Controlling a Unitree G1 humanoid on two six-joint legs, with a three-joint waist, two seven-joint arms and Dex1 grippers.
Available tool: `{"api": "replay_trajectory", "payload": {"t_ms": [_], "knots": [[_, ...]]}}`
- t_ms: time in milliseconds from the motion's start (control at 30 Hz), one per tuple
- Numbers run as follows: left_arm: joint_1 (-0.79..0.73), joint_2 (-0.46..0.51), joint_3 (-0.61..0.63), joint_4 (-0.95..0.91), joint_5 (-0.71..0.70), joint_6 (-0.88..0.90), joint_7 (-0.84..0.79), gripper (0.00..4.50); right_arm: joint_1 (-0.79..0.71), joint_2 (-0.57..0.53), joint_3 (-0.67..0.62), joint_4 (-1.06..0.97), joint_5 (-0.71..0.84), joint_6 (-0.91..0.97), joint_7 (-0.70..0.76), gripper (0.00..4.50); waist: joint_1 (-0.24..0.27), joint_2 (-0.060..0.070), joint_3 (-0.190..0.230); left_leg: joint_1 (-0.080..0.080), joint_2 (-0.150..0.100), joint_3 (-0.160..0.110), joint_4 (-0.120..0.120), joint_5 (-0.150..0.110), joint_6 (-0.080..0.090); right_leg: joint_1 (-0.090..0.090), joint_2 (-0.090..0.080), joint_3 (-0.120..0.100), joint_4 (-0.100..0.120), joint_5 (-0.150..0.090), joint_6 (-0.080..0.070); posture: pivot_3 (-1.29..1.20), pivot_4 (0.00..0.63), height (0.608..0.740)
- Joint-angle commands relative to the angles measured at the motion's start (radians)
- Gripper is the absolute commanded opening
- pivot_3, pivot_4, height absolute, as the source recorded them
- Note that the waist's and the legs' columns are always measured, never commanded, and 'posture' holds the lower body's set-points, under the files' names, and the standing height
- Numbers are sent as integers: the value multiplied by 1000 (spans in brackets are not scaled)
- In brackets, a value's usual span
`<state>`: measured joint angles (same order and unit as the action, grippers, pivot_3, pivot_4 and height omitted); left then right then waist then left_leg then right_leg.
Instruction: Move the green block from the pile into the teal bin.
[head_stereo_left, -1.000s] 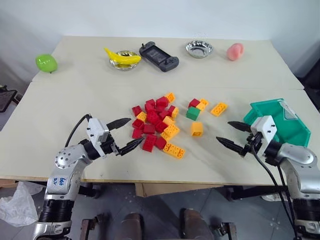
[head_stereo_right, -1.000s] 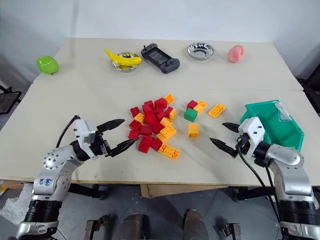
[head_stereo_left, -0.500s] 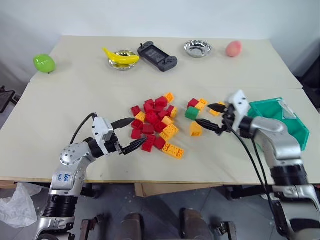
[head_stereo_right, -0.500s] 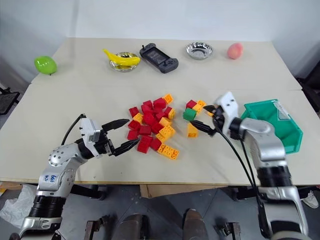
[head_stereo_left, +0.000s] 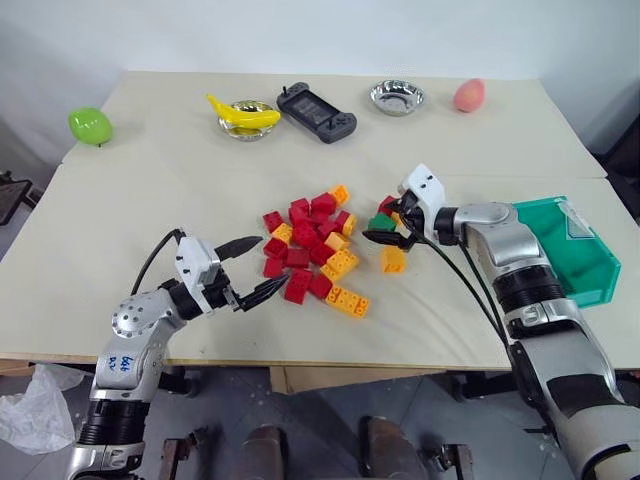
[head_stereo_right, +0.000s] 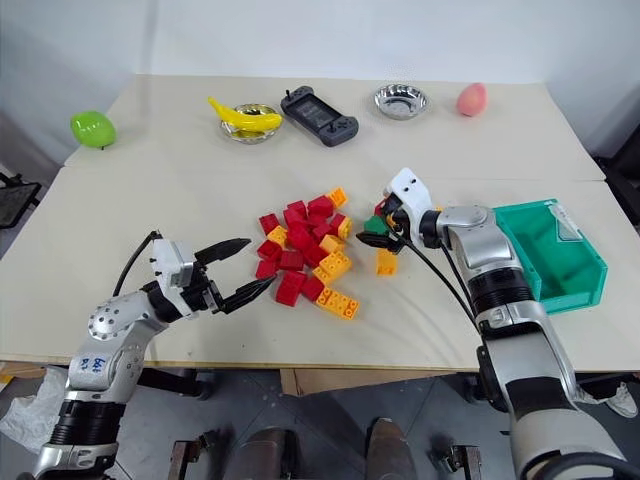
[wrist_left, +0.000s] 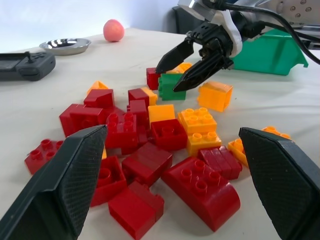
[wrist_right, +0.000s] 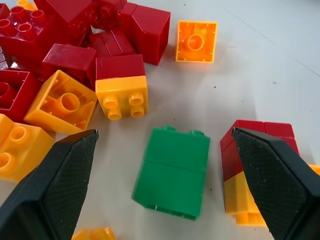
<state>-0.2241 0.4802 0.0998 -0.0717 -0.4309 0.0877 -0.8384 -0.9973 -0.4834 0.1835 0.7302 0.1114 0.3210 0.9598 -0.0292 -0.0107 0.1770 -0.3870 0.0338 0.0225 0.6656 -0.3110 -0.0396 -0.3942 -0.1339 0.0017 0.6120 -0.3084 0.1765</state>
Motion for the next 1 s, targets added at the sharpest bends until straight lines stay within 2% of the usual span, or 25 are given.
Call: {"api": "replay_trajectory", "payload": {"t_ms": [33,133,233,333,600,667,800,1000], "knots": [[-9,1,7,-36,-5,-11,0,4500,-13,3,16,89,-48,-17,21,4481,0,0,0,0,0,0,0,0,0,0,0,0,0,0,0,0,150,740],[-16,1,-1,-35,-4,-12,-9,4500,-25,3,26,104,-62,-13,57,4481,0,0,0,0,0,0,0,0,0,0,0,0,0,0,0,0,150,740],[-18,4,-1,-34,-4,-12,-15,4500,-3,-12,53,18,-78,54,106,3908,1,0,0,0,0,0,0,0,0,0,0,0,0,0,0,0,150,740],[-22,6,1,-30,-5,-13,-19,4500,27,-26,64,-70,-88,110,120,2938,3,0,0,0,0,0,-1,0,0,0,0,0,0,0,0,0,150,740],[-42,2,-6,-16,-2,-14,-31,4500,80,-21,25,-183,-93,167,28,2938,3,0,0,-1,0,0,-1,0,0,0,0,0,-1,0,0,0,150,740],[-48,-1,-9,-12,-3,-13,-35,4500,94,-20,11,-197,-85,154,17,2567,3,0,0,-1,0,0,-1,0,0,0,0,0,-1,0,0,0,150,740],[-61,-3,-21,-8,-8,-10,-55,4500,112,-17,-46,-224,-38,92,11,1497,4,0,0,-1,0,0,-1,0,0,0,0,0,-1,0,0,0,150,740],[-102,-27,-70,-2,-17,5,-96,4500,205,-88,-214,-380,95,0,57,1508,5,0,0,-2,0,0,-1,0,0,-1,0,0,-2,0,0,0,150,740]]}}
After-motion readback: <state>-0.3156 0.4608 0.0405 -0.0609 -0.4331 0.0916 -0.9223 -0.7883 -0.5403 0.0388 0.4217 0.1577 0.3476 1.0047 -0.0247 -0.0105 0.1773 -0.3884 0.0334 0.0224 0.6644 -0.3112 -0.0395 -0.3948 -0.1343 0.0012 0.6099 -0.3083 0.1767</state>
